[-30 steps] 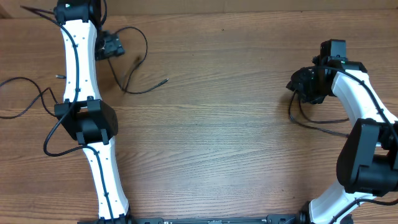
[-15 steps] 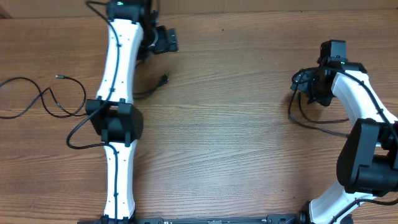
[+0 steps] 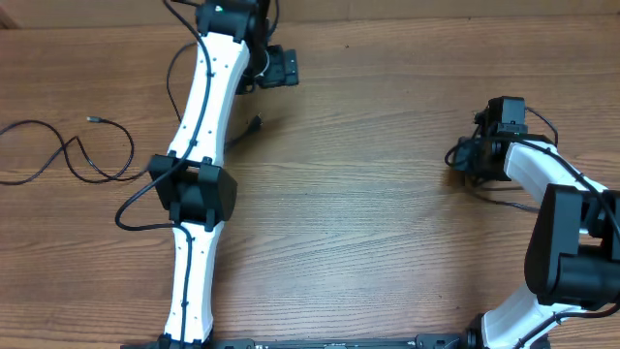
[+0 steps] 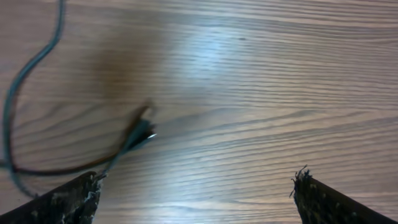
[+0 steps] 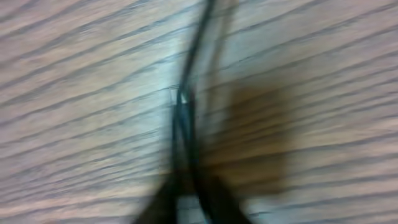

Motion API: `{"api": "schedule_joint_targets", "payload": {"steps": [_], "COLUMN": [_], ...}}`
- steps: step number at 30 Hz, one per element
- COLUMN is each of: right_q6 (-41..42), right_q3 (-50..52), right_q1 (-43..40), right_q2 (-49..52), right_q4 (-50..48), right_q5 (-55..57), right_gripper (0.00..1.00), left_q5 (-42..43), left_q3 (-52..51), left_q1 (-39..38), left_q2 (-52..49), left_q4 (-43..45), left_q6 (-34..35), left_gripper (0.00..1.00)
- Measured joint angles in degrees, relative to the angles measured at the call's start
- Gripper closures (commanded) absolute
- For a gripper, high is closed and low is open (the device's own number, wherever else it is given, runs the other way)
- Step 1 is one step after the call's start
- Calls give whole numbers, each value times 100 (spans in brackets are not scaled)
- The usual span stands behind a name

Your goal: Untangle cables

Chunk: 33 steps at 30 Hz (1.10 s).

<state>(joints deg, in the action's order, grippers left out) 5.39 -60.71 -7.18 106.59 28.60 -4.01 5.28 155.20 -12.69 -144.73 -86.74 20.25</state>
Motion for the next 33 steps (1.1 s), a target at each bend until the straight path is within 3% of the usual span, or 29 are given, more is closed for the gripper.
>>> {"api": "schedule_joint_targets", "payload": {"steps": [7, 10, 12, 13, 14, 15, 16, 18, 26, 30, 33], "right_q6": [710, 1145, 1351, 1408, 1523, 1587, 1609, 1637, 1707, 1716, 1709], "right_q3": [157, -76, -444, -658, -935, -1307, -1464, -1808, -2957, -3877, -4212], "right_q1": [313, 960, 1296, 1449, 1617, 1746, 1781, 1792, 1543, 1113, 688], "right_q2": [87, 107, 127, 127, 127, 129, 127, 127, 129, 133, 131], "right_q4": [-243, -66, 195, 319, 511, 962, 1073, 1613, 3296, 3963, 4214], "right_q5": [-2124, -2736, -2758, -2723, -2621, -2380, -2256, -1930, -452, -72, 46], "right_gripper": [96, 96, 83, 62, 54, 31, 16, 0, 0, 0, 0], "left_q5": [7, 92, 164, 208, 295, 363, 533, 879, 2240, 2039, 1261], "left_q3": [0, 0, 0, 0, 0, 2, 7, 11, 4, 0, -138], "left_q1": [457, 702, 791, 809, 809, 798, 778, 739, 374, -315, -1062], "left_q2": [31, 238, 420, 527, 662, 732, 804, 824, 822, 822, 822], "left_q4": [-52, -33, -55, -79, -142, -181, -273, -404, -713, -931, -787], "left_q6": [-31, -50, -52, -52, -52, -52, -59, -68, -48, 188, 935], "left_gripper": [0, 0, 0, 0, 0, 0, 0, 0, 0, 0, 1]}}
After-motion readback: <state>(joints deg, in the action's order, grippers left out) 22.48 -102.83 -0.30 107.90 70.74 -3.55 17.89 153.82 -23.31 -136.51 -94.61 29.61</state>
